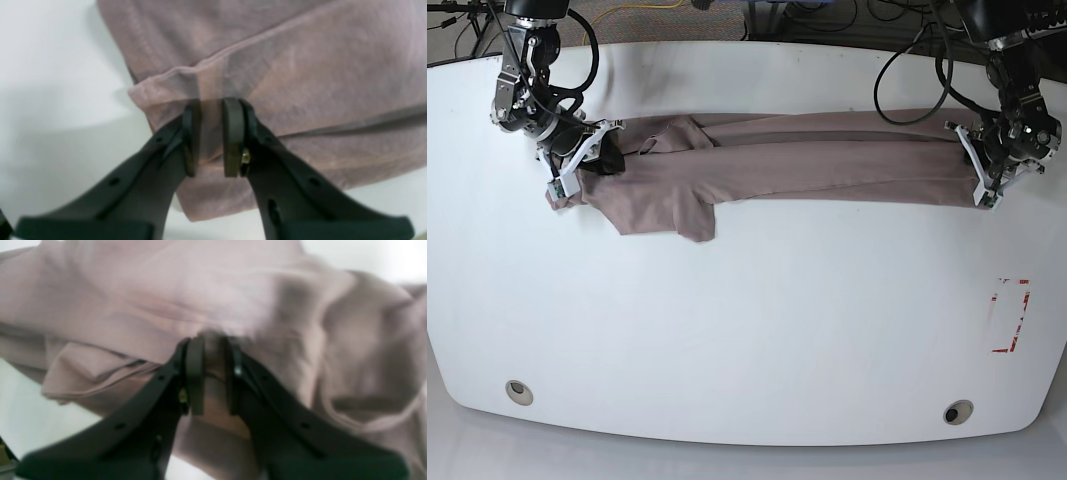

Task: Fold the T-shirt properly
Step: 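Lay the folded shirt down and release with both grippers, then grasp the folded shirt end with the right gripper and tuck it inward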

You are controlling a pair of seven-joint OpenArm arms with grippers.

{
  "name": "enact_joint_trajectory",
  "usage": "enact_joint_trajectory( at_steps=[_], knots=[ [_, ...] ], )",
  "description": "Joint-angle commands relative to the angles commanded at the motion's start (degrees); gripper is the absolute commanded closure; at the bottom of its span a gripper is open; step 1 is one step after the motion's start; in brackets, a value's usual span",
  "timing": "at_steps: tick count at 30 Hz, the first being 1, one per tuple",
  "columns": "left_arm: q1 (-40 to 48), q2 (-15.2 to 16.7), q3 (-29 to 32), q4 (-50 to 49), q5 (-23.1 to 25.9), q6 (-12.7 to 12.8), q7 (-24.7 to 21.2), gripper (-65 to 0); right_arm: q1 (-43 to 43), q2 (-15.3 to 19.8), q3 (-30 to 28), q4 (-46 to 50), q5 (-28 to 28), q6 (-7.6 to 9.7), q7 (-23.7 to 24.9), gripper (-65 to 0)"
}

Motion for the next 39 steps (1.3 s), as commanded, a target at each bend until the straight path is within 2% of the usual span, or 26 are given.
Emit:
enact_joint_trajectory(
  at_steps=[2,5,9,11,12,13,16,18,21,27,29,34,39],
  knots=[
    [-0.09,0.0,0.62,0.88,0.0,0.0,0.0,-10.1,0.26,0.0,0.0,1.93,-0.26,-0.09,-0.09,-10.6],
    [-0.09,0.0,0.7,3.08,0.0,0.0,0.0,-10.1,0.44,-0.09,0.09,5.45,-0.26,-0.18,-0.62,-16.2],
    [-0.09,0.0,0.44,6.33,0.0,0.0,0.09,-10.1,1.58,-0.44,0.09,9.85,-0.26,-0.26,-3.08,-32.7],
    [-0.09,0.0,0.35,8.0,-0.09,0.0,0.18,-10.3,3.25,-0.62,0.09,11.08,-0.26,-0.26,-4.48,-44.5],
    [-0.09,0.09,0.35,8.26,-0.18,0.0,0.26,-10.3,3.6,-0.7,0.09,11.16,-0.26,-0.26,-4.75,-46.9],
    [-0.09,0.09,0.35,8.88,-0.26,0.0,0.97,-10.3,4.57,-1.14,0.09,11.16,-0.26,-0.26,-5.27,-52.6],
    [-0.62,0.09,0.35,9.49,-0.44,0.0,2.99,-10.3,7.03,-1.67,-0.09,10.02,-0.35,-0.26,-5.45,-60.6],
    [-1.67,0.09,0.44,9.67,-0.53,0.0,4.04,-10.6,8.79,-1.67,-0.35,7.82,-0.35,-0.26,-5.45,-62.3],
    [-2.73,0.09,0.35,10.37,-0.53,0.0,5.1,-14.4,12.04,-1.67,-1.41,3.34,-1.14,-0.18,-5.36,-62.1],
    [-3.16,0.09,0.26,13.8,-0.53,0.0,5.45,-31.5,17.76,-1.76,-5.63,-5.36,-7.74,0.26,-4.92,-62.1],
    [-3.08,0.09,0.26,15.38,-0.53,0.0,5.45,-36.5,19.08,-1.76,-7.03,-7.82,-9.58,0.26,-3.43,-62.1],
    [-2.99,0.09,0.18,17.05,-0.53,0.0,5.45,-37.2,19.96,-1.76,-8.7,-12.4,-10.46,0.26,0.18,-62.1],
    [-3.08,0.09,0.09,17.05,-0.53,0.0,5.45,-37.2,20.92,-1.85,-8.79,-16.18,-10.37,0.26,0.79,-61.7]
  ],
)
